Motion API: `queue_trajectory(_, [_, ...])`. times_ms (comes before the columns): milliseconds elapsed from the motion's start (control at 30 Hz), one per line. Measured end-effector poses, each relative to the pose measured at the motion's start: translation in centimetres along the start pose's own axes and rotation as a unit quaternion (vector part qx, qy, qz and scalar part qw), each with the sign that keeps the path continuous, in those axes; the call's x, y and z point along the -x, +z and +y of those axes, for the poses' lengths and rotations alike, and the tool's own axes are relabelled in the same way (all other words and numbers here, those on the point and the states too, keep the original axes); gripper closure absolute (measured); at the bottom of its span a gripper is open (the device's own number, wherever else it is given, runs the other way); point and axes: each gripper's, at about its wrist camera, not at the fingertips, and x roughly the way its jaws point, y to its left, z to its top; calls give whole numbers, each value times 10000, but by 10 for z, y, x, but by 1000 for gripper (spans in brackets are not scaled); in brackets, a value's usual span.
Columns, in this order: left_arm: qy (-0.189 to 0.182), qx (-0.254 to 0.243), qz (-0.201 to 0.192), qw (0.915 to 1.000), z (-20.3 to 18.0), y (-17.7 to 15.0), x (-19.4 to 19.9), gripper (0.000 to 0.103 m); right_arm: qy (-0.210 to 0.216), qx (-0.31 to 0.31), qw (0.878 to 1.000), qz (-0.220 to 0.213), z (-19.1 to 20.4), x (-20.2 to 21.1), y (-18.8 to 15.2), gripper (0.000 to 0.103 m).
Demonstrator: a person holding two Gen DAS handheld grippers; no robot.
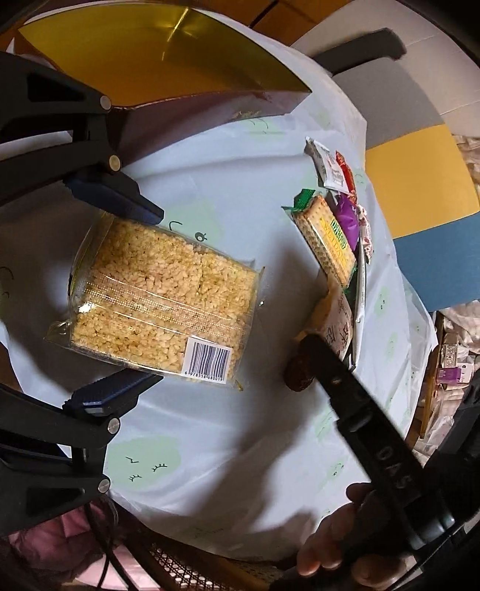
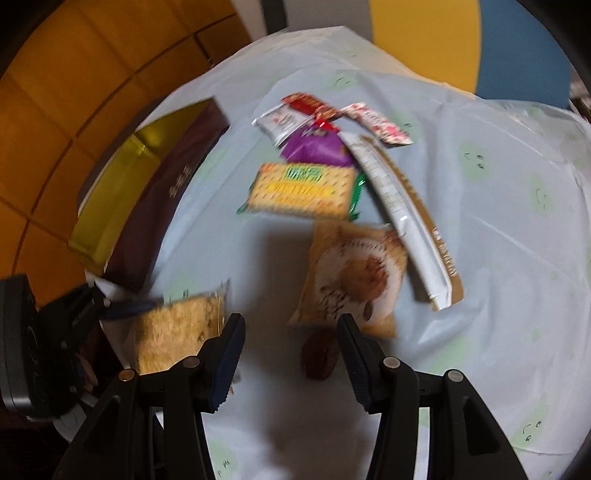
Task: Organize snacks
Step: 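Grasp the red date with the right tool while the left tool lifts the rice pack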
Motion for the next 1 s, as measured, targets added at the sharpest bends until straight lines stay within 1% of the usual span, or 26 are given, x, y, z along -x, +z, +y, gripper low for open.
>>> queue_trajectory(33, [23,-4,-41,10000,-1,-2,1,26,-33,54,10000,46,2,-1,-2,57])
queue_trajectory(67, [44,-7,-81,10000,-1,-4,5,26,-69,79,9999,113,3,-4,-4,58])
queue_trajectory(100, [54,-4,-123,9999,-2,-5,7,26,-232,106,9996,136,3,-5,-5,58])
queue_trajectory(167, [29,18,-189,9998,-1,-6,8,26,-360,31,9991,210,-1,-9,-8,76])
queue_trajectory(233, [-7,76,-234,9997,2,-6,7,26,-569,43,9977,366,-4,-16,-10,76])
queue_trajectory(333, [-216,268,-468,9983,6,-7,18,28,-668,188,9970,328,-1,-18,-12,77])
queue_trajectory(400, [-346,390,-647,9965,10,-6,29,34,-741,327,9960,371,3,-22,-14,77])
queue_trajectory(433, [-479,523,-757,9946,14,-5,36,36,-760,349,9958,362,4,-23,-14,77])
queue_trajectory(500, [-678,678,-835,9919,21,-2,45,47,-710,264,9964,374,1,-24,-13,77])
queue_trajectory(533, [-709,688,-841,9915,22,0,46,59,-698,235,9966,379,1,-24,-13,77])
queue_trajectory(567, [-642,656,-792,9926,22,1,44,72,-702,232,9965,391,1,-25,-13,76])
queue_trajectory(600, [-528,605,-723,9941,22,2,40,72,-713,233,9964,407,0,-25,-13,76])
queue_trajectory(667, [-657,598,-543,9946,21,3,33,72,-766,250,9957,454,0,-28,-14,76])
queue_trajectory(767, [-773,634,-491,9938,18,1,29,72,-789,256,9955,449,0,-28,-14,76])
queue_trajectory(800, [-773,634,-518,9936,18,2,28,68,-788,257,9955,449,0,-29,-14,76])
queue_trajectory(833, [-799,633,-519,9934,17,2,26,64,-799,262,9954,453,-1,-29,-14,76])
queue_trajectory(900, [-796,739,-505,9928,18,3,28,44,-812,270,9953,448,2,-31,-16,76])
queue_trajectory(967, [-803,844,-588,9914,23,7,34,37,-818,267,9953,452,3,-32,-16,76])
queue_trajectory(1000, [-713,833,-584,9922,24,11,35,32,-820,268,9952,459,2,-29,-16,76])
